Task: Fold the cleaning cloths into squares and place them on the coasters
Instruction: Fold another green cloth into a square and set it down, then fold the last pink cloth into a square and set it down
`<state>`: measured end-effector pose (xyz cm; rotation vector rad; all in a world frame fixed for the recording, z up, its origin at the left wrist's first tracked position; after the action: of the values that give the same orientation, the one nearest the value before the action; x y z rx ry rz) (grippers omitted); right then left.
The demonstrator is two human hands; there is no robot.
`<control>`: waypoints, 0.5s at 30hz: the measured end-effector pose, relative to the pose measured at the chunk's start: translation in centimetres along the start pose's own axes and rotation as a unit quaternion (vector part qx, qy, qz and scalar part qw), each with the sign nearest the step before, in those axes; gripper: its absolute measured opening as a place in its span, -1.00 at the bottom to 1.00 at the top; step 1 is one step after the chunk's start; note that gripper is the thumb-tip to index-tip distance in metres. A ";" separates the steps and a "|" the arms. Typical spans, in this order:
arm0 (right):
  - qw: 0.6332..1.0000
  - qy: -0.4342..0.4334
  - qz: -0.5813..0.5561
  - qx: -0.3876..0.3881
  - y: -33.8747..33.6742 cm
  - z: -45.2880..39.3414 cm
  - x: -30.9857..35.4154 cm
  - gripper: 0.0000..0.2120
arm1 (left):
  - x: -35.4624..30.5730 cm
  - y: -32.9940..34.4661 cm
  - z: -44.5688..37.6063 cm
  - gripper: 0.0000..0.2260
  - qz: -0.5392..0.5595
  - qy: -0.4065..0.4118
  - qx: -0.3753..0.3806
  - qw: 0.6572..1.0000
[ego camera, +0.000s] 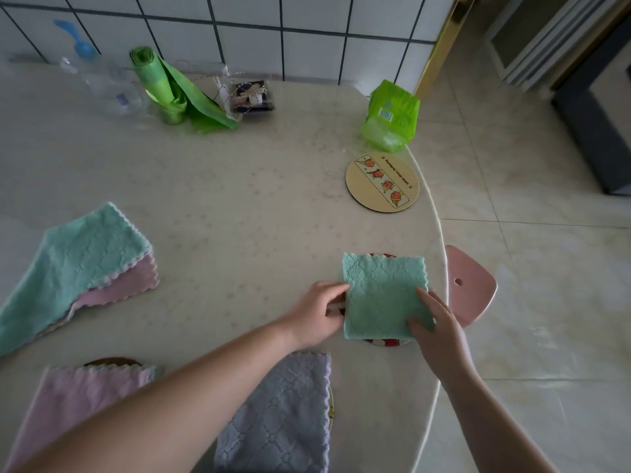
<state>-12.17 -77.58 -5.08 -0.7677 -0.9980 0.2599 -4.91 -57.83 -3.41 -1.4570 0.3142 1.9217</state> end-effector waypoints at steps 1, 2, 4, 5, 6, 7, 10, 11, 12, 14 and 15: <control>1.000 -0.009 0.015 -0.011 -0.1 0.4 0.3 -0.45 | 0.3 -0.4 0.2 -0.58 -0.004 -0.008 -0.004 1.000; 0.999 -0.017 0.028 -0.032 -0.3 0.9 0.5 -0.46 | 0.8 -1.0 0.5 -0.60 0.000 -0.019 -0.010 1.000; 0.995 -0.040 0.045 -0.079 -0.6 2.0 1.6 -0.51 | 1.9 -2.6 1.3 -0.66 0.023 -0.038 -0.034 0.998; 0.993 -0.058 0.055 -0.092 -0.4 2.6 2.4 -0.54 | 2.4 -3.7 1.9 -0.69 0.041 -0.041 -0.055 0.997; 0.990 -0.079 0.068 -0.094 0.2 3.2 3.4 -0.56 | 2.9 -5.1 2.6 -0.72 0.059 -0.039 -0.084 0.994; 0.988 -0.104 0.082 -0.083 1.1 3.7 4.5 -0.58 | 3.5 -6.8 3.5 -0.74 0.074 -0.036 -0.118 0.990; 0.969 -0.207 0.131 -0.038 4.6 5.3 8.9 -0.61 | 5.8 -12.0 7.0 -0.77 0.102 -0.044 -0.199 0.974; 0.963 -0.230 0.137 -0.025 5.8 5.7 10.5 -0.62 | 6.6 -13.8 8.4 -0.77 0.107 -0.049 -0.224 0.968; 0.959 -0.246 0.138 -0.008 7.0 6.1 11.9 -0.62 | 7.3 -15.5 9.8 -0.77 0.108 -0.051 -0.248 0.961; 0.951 -0.275 0.135 0.036 9.9 6.7 14.8 -0.64 | 8.6 -18.9 12.7 -0.77 0.098 -0.051 -0.290 0.951; 0.944 -0.292 0.138 0.061 11.6 7.1 16.3 -0.66 | 9.2 -20.4 14.1 -0.78 0.088 -0.055 -0.307 0.946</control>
<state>-7.65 -57.44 -0.12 -0.7300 -1.4135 0.8214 -3.39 -31.39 -2.78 -1.7364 -0.2450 2.3673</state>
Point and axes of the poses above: each hand's wrist, its own z-axis away from the middle knuckle, its own y-axis out of the palm, x = y × z, the point moved 6 cm from there along -z, towards the middle knuckle, and after that the axes turned 6 degrees about z, right-handed, at the moved point
